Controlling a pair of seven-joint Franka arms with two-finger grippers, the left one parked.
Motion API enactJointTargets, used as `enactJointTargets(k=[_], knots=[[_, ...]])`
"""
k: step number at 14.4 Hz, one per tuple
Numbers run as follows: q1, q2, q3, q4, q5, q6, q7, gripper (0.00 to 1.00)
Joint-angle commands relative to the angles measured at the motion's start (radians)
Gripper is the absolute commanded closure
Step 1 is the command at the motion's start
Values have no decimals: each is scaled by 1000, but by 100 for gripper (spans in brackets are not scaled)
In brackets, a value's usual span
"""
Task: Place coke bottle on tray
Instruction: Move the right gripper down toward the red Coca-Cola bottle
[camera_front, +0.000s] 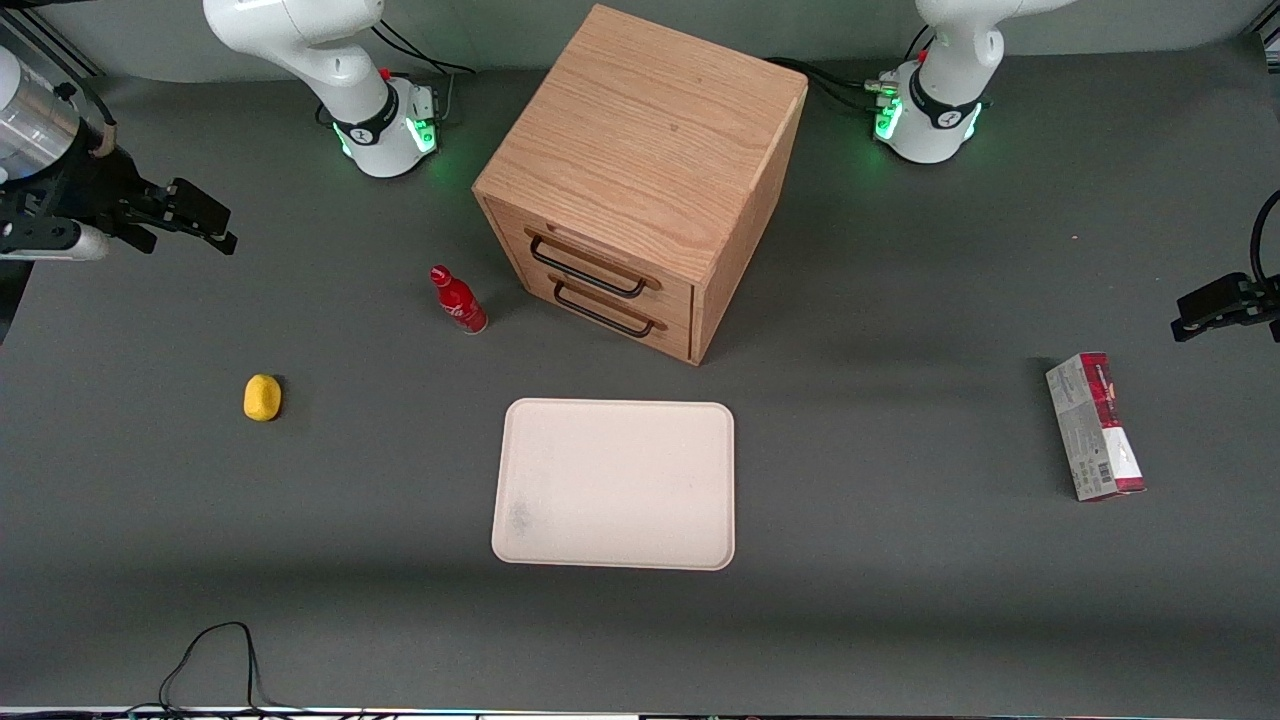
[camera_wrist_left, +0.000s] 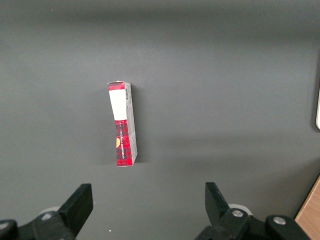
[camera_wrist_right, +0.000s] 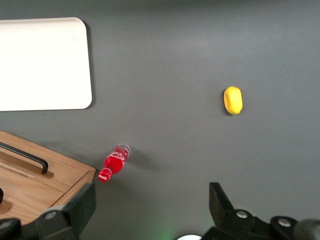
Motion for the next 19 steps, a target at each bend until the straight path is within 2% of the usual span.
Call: enactJointTargets(k=[1,4,6,8,9,14,19], knots=[[-3,29,-2,48,4,-38,-25,0],[5,56,13,67,12,-40,-5,0],[6,69,73,67,18,-56,53,0],[6,100,142,59,73,-41,135,0],[8,112,170,41,79,-15,171,0],[11,48,282,-317,81,340,269,0],[40,5,288,-660,81,704,268,0]])
